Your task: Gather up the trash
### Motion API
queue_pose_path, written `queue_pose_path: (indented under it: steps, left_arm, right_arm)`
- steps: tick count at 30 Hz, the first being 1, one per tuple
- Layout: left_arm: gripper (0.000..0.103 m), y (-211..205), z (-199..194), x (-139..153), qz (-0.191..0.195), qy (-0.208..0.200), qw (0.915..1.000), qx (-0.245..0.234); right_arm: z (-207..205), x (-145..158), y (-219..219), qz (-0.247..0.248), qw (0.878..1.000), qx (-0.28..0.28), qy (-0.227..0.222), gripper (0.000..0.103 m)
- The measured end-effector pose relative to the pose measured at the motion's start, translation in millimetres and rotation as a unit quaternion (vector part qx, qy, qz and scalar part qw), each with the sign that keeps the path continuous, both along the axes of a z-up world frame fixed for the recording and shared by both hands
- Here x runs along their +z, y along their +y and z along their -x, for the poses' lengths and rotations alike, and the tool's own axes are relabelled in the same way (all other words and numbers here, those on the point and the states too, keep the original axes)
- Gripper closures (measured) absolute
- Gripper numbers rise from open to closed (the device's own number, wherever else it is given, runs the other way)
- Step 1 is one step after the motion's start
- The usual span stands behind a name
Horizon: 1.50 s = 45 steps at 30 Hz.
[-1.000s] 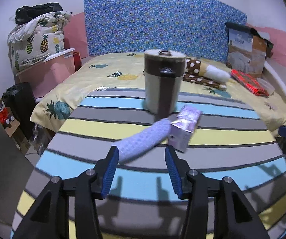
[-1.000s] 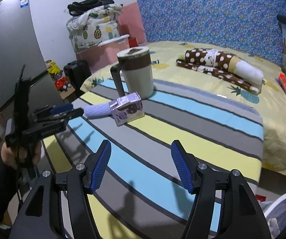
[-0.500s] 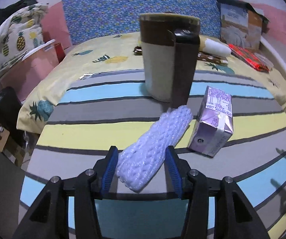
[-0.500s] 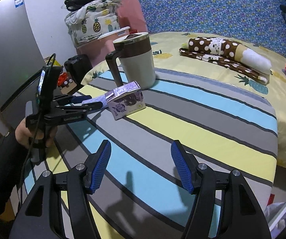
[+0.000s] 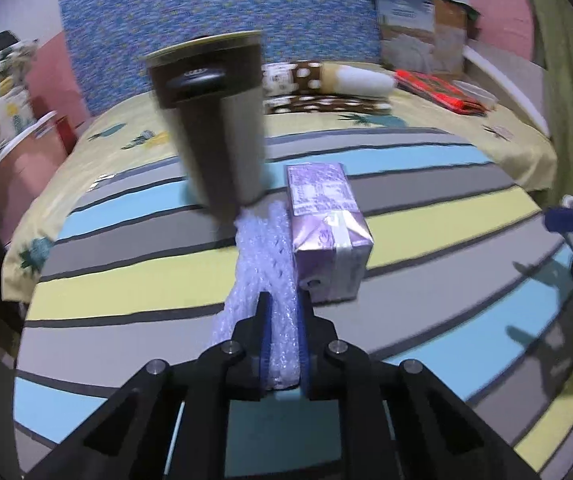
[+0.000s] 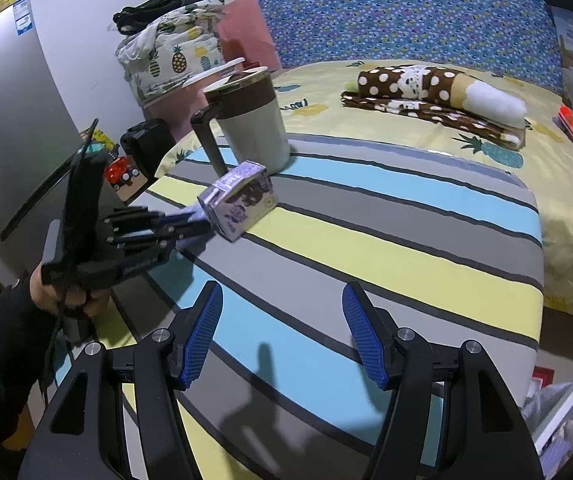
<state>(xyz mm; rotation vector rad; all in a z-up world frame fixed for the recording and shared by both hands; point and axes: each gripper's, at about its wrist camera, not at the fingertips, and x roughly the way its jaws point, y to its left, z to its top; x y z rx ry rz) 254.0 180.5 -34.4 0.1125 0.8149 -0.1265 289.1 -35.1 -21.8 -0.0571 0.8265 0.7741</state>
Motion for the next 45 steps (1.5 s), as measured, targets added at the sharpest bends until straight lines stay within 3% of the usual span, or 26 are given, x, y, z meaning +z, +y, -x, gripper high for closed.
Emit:
queue_pose_path:
  steps: [15, 18, 23, 27, 30, 32, 36, 42, 45]
  left_arm:
    - [0.091, -78, 38, 6, 0.064, 0.027, 0.9915, -0.110]
    - [0.091, -90, 45, 7, 0.075, 0.035, 0.9902, -0.112]
    - [0.091, -103, 58, 10, 0.090, 0.039, 0.9914, -0.087]
    - [0.089, -100, 70, 19, 0.079, 0.007, 0.9958, -0.046]
    - [0.078, -93, 74, 27, 0.071, -0.015, 0.9971, -0.024]
    - [0.059, -86, 75, 28, 0.069, -0.021, 0.9973, -0.013]
    - [0.058, -74, 72, 24, 0.054, -0.025, 0.9980, 0.021]
    - [0.051, -51, 77, 22, 0.091, -0.032, 0.9940, 0.051]
    - [0.044, -30, 65, 6, 0.137, 0.012, 0.9875, 0.078]
  right_arm:
    - [1, 2, -26, -0.019, 0.999, -0.037, 0.001, 0.039]
    - [2, 3, -34, -0.023, 0.998, -0.051, 0.003, 0.039]
    - [7, 3, -42, -0.028, 0.997, -0.065, 0.006, 0.039]
    - [10, 2, -45, -0.031, 0.997, -0.066, 0.009, 0.039]
    - [14, 2, -47, -0.035, 0.997, -0.066, 0.008, 0.039]
    - [15, 2, -49, -0.037, 0.997, -0.066, 0.008, 0.038]
    - [18, 1, -47, -0.034, 0.997, -0.067, 0.008, 0.038]
    - [19, -3, -37, -0.024, 0.998, -0.057, 0.011, 0.038]
    - [19, -5, -37, -0.022, 0.998, -0.055, 0.014, 0.038]
